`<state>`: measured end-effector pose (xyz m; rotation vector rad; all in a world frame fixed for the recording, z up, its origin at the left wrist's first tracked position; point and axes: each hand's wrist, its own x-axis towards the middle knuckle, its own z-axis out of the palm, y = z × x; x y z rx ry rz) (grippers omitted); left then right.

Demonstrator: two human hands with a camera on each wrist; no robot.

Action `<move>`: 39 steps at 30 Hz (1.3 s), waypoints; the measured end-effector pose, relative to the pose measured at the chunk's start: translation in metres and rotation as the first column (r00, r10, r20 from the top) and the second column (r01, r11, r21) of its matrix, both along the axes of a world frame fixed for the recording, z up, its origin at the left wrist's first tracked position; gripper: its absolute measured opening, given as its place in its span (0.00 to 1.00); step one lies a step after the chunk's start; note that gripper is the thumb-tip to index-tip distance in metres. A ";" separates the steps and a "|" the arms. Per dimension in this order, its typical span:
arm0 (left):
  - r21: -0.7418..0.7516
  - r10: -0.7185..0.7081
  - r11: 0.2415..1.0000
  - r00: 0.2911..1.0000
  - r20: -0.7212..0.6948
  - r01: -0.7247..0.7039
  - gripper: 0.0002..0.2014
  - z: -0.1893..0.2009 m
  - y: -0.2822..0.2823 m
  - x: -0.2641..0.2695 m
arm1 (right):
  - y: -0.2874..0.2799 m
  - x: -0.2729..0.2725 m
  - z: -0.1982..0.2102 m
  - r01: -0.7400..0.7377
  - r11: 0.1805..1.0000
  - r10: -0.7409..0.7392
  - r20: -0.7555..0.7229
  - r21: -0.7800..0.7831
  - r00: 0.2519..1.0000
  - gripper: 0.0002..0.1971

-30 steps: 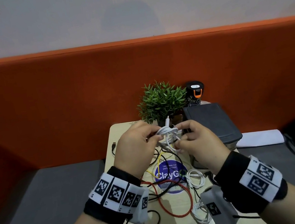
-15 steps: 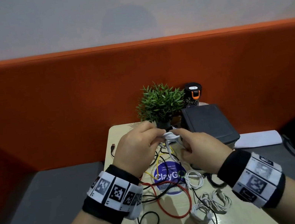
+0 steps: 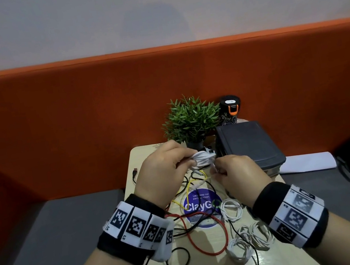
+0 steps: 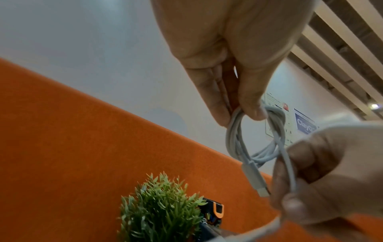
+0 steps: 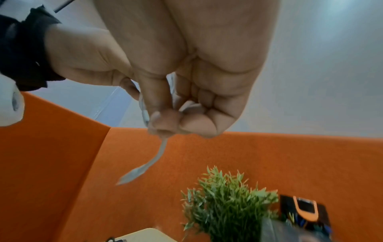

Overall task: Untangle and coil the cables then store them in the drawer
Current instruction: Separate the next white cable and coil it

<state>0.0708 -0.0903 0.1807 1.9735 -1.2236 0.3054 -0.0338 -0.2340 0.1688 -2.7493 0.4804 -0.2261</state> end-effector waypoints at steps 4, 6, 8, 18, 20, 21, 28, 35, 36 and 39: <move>-0.038 -0.019 0.999 0.985 -0.170 0.013 0.08 0.001 -0.003 -0.009 | -0.001 0.002 -0.008 0.111 0.959 -0.129 0.054 0.260 0.990 0.05; -0.057 -0.020 0.998 0.973 -0.230 0.007 0.08 0.002 -0.003 -0.012 | -0.001 0.001 -0.008 0.101 0.882 -0.173 0.117 0.461 0.978 0.06; -0.091 -0.017 0.996 0.960 -0.280 -0.009 0.09 0.002 -0.003 -0.011 | -0.002 0.000 -0.009 0.041 0.786 -0.184 0.171 0.616 0.968 0.12; -0.075 0.015 0.996 0.879 -0.477 -0.058 0.09 -0.001 -0.005 -0.004 | 0.004 -0.001 -0.005 -0.060 0.428 -0.258 0.185 0.902 0.948 0.08; -0.034 0.047 0.997 0.915 -0.400 -0.067 0.09 -0.001 -0.006 -0.004 | 0.004 0.001 -0.006 -0.048 0.358 -0.282 0.156 0.933 0.946 0.08; -0.019 0.059 0.997 0.932 -0.358 -0.070 0.09 0.000 -0.006 -0.005 | 0.004 0.001 -0.007 -0.049 0.319 -0.283 0.144 0.946 0.948 0.08; -0.043 0.072 0.995 0.938 -0.339 -0.092 0.12 0.002 -0.008 -0.006 | 0.003 0.004 -0.004 -0.103 0.184 -0.233 0.145 0.977 0.961 0.07; -0.109 0.027 0.990 0.872 -0.489 -0.092 0.12 -0.001 -0.010 -0.011 | 0.003 0.005 0.001 -0.182 0.153 -0.128 0.202 0.971 0.971 0.04; -0.116 0.028 0.988 0.858 -0.513 -0.101 0.12 -0.002 -0.010 -0.011 | 0.003 0.005 0.001 -0.183 0.181 -0.123 0.207 0.966 0.971 0.04; -0.155 0.035 0.974 0.793 -0.608 -0.163 0.09 -0.005 -0.009 -0.009 | 0.004 0.004 -0.001 -0.171 0.226 -0.099 0.197 0.959 0.975 0.05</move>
